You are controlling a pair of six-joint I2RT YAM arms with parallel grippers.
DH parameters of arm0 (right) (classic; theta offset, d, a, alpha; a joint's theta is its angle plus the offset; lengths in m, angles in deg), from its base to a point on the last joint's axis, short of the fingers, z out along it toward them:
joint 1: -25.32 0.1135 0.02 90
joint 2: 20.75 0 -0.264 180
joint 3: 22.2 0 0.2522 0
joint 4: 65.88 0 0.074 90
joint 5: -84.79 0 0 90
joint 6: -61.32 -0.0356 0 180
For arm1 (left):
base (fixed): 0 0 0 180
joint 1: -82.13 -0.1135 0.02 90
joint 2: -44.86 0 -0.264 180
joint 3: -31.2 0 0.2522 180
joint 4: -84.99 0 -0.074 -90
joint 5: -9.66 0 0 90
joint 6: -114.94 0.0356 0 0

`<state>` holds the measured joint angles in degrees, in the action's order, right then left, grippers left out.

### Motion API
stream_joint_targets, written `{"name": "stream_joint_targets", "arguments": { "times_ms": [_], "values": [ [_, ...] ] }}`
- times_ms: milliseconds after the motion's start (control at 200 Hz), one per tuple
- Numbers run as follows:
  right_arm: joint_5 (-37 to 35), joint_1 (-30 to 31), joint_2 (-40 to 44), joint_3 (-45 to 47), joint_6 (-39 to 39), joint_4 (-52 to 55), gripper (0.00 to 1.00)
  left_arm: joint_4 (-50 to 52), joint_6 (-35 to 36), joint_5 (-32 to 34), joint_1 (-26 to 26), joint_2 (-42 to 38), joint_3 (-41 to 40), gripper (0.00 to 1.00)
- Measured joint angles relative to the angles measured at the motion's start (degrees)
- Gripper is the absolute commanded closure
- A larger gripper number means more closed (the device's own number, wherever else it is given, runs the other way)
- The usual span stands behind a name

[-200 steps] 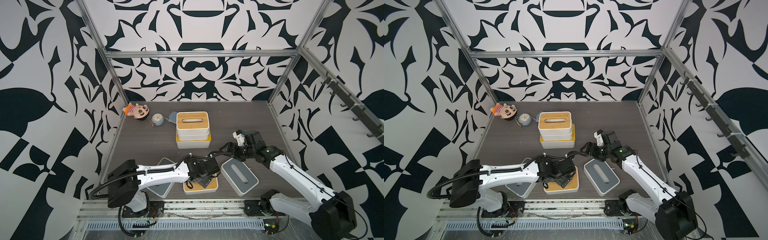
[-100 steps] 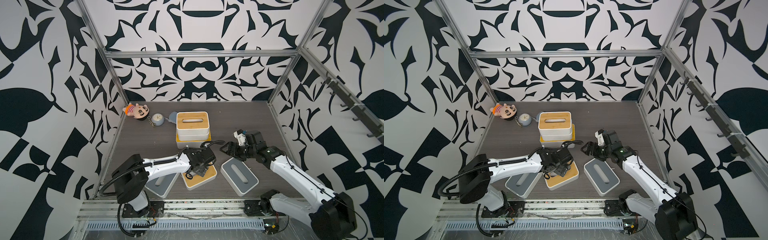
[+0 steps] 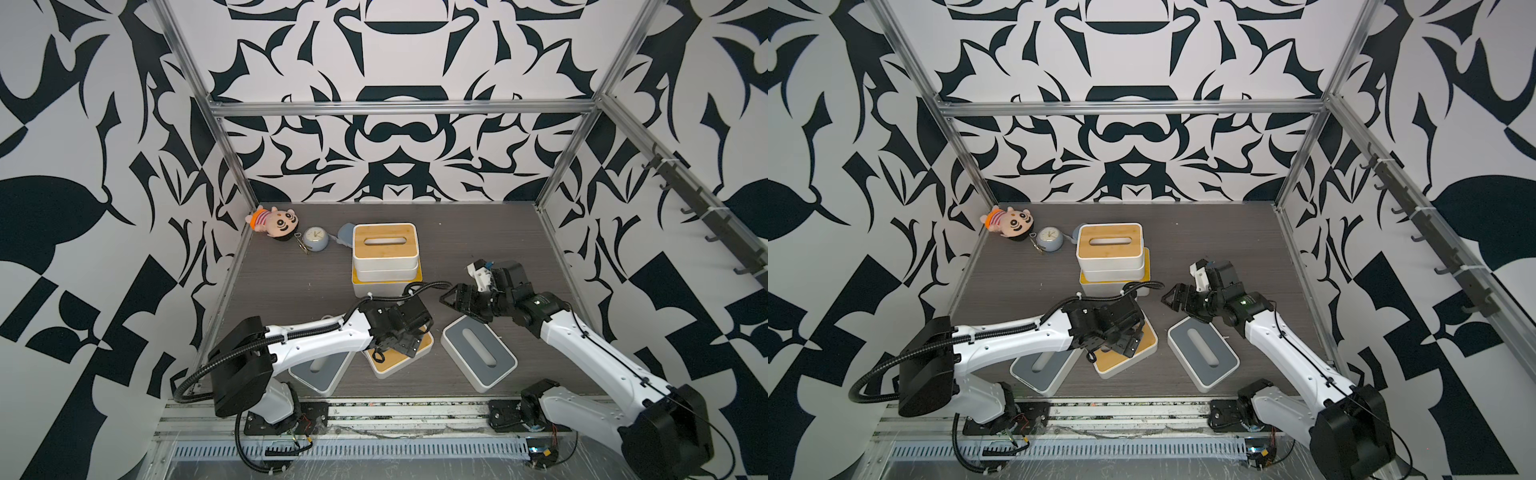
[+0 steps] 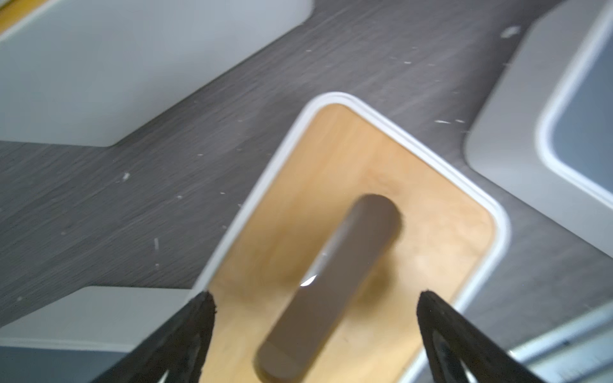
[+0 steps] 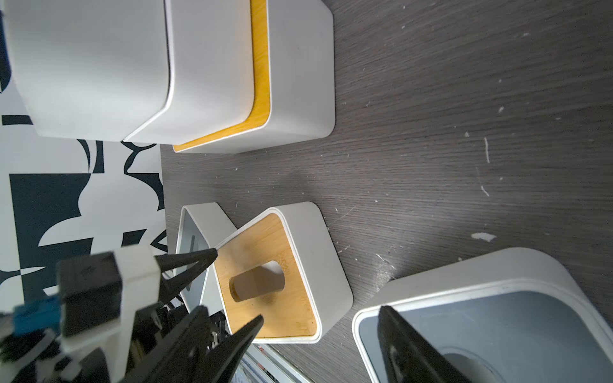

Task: Stack the tissue boxes
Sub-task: Pick up the tissue box from the center of the board.

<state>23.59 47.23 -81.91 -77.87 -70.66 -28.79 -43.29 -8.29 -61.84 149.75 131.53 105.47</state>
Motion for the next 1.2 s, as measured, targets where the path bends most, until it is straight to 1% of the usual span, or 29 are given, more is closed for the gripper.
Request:
{"name": "stream_joint_targets", "arguments": {
  "times_ms": [165, 335, 450, 525, 625, 695, 710, 735, 820, 890, 1060, 1200],
  "values": [
    [0.02, -0.09, 0.00, 0.00, 0.13, 0.72, 0.16, -1.38, 0.09, -2.95, 2.38, 0.09, -0.07, 0.00],
    [0.24, -0.11, 0.00, 0.00, 0.13, 0.85, 0.16, -1.95, 0.50, -4.13, 2.54, 1.51, -0.13, 0.00],
    [0.61, -0.11, 0.00, 0.17, 0.09, 0.83, 0.16, -2.78, 1.55, -4.63, 2.51, 3.32, -0.13, 0.04],
    [0.81, -0.11, 0.09, 0.46, 0.04, 0.87, 0.16, -3.32, 2.32, -4.72, 2.51, 4.35, -0.13, 0.07],
    [0.87, -0.11, 0.28, 1.01, -0.07, 0.94, 0.16, -4.26, 3.37, -4.74, 2.54, 5.38, -0.13, 0.14],
    [0.94, -0.11, 0.57, 1.29, -0.09, 1.46, 0.16, -4.81, 4.28, -4.61, 2.51, 5.95, -0.13, 0.14],
    [0.92, -0.11, 0.66, 1.29, -0.11, 1.64, 0.16, -4.85, 4.42, -4.55, 2.51, 6.03, -0.13, 0.18],
    [0.92, -0.11, 0.76, 1.29, -0.11, 1.79, 0.16, -4.96, 4.57, -4.46, 2.51, 6.12, -0.13, 0.20],
    [0.94, -0.15, 1.16, 1.29, -0.11, 2.19, 0.16, -5.64, 5.14, -4.26, 2.51, 6.58, -0.13, 0.22],
    [0.94, -0.15, 1.27, 1.29, -0.11, 2.34, 0.16, -6.08, 5.66, -4.20, 2.54, 6.91, -0.17, 0.26],
    [0.92, -0.15, 1.27, 1.31, -0.11, 2.62, 0.16, -7.65, 6.97, -4.17, 2.58, 7.82, -0.87, 0.32],
    [0.92, -0.15, 1.27, 1.31, -0.11, 2.62, 0.16, -8.79, 8.79, -3.74, 2.62, 8.09, -1.07, 0.39]
  ]
}}
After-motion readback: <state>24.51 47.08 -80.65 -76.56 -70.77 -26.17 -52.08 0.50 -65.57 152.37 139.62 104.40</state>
